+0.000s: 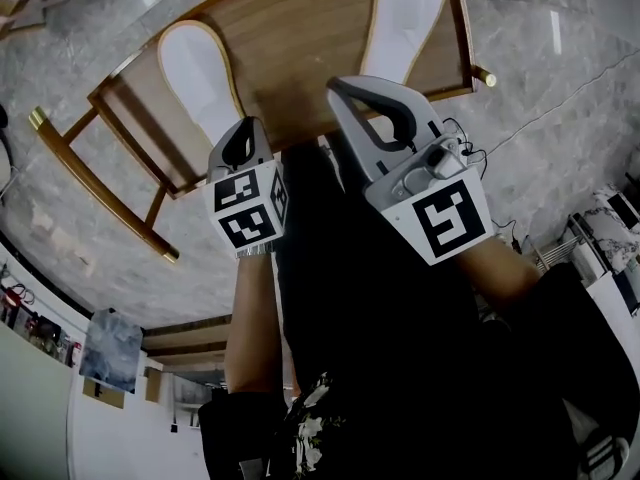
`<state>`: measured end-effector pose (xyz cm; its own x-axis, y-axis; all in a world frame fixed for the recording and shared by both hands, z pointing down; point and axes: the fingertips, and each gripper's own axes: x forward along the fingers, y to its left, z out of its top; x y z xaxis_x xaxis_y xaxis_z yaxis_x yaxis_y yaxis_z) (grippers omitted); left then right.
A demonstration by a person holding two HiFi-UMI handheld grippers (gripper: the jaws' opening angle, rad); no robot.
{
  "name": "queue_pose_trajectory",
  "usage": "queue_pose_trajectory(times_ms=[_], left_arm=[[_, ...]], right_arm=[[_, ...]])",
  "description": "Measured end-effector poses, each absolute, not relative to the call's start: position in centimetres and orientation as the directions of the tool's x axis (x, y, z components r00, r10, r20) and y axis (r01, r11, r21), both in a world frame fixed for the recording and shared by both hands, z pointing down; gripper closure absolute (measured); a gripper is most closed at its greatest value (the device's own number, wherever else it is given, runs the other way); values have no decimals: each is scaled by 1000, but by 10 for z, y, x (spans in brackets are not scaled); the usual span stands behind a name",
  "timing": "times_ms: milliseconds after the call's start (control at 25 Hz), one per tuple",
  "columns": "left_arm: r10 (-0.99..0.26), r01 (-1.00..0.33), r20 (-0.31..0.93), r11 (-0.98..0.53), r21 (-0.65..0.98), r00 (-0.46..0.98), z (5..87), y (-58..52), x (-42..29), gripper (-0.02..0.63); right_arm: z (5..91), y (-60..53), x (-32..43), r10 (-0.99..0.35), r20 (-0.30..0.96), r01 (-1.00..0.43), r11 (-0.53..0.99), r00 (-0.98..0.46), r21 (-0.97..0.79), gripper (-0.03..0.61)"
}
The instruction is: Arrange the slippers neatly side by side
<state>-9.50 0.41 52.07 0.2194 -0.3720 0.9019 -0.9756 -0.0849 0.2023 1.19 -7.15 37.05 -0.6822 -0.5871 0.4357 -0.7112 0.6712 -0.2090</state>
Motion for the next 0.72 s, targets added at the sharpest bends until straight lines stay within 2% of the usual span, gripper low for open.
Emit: queue_pose_trajectory(times_ms=[320, 720], left_arm=[[-418, -965, 875, -192, 179, 245, 504, 2, -102, 601], [-407, -906, 851, -388, 169, 333, 502, 3, -80, 606]], right_arm=[[376, -61, 9, -633, 456, -766, 610, -625, -203, 580], [416, -80, 84, -769, 516, -921, 370, -377, -121, 580]])
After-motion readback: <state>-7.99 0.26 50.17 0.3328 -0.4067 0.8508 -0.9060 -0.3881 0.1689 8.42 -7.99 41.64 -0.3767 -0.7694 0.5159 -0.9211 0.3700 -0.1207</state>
